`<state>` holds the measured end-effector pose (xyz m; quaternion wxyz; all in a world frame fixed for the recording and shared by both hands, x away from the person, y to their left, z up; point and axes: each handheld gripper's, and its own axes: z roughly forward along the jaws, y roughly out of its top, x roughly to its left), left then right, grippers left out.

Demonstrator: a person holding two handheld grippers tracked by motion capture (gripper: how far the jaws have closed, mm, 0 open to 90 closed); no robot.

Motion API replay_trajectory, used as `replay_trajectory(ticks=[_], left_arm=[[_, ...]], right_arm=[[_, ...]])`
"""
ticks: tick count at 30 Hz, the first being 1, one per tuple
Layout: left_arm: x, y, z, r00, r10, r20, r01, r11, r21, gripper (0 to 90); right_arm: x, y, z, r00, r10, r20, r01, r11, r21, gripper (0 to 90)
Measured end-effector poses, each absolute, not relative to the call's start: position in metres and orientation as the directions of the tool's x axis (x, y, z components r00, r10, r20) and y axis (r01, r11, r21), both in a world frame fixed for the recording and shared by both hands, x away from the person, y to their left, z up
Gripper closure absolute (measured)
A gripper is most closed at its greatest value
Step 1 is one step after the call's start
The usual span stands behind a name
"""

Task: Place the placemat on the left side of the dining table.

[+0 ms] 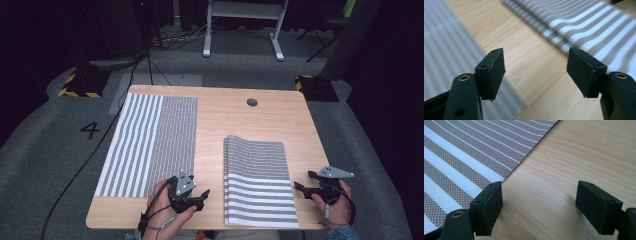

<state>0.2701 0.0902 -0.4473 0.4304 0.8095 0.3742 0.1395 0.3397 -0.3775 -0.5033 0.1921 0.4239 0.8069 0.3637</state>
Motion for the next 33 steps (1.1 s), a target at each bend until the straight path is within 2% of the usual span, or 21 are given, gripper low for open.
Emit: replay_trajectory(ticks=[9, 17, 21, 25, 33], left_arm=[[0.25, 0.059, -0.438, 0.806, 0.587, -0.08, 0.391, -0.426, 0.816, 30.1], [0.242, 0.064, -0.455, 0.886, 0.459, -0.065, 0.327, -0.52, 0.789, 29.0], [0.246, 0.067, -0.473, 0.886, 0.456, -0.082, 0.349, -0.539, 0.766, 28.2], [0.253, 0.067, -0.491, 0.858, 0.505, -0.091, 0.399, -0.544, 0.738, 28.0], [0.256, 0.064, -0.506, 0.853, 0.519, -0.059, 0.39, -0.559, 0.732, 27.0]], right_arm=[[0.341, -0.377, -0.503, -0.583, 0.812, -0.005, 0.537, 0.39, 0.748, 22.0], [0.342, -0.377, -0.503, -0.587, 0.809, -0.006, 0.533, 0.393, 0.749, 22.0], [0.342, -0.377, -0.503, -0.587, 0.809, -0.007, 0.533, 0.393, 0.749, 22.0], [0.342, -0.377, -0.503, -0.587, 0.81, -0.004, 0.534, 0.391, 0.75, 22.0], [0.342, -0.377, -0.503, -0.588, 0.809, -0.006, 0.533, 0.393, 0.749, 22.0]])
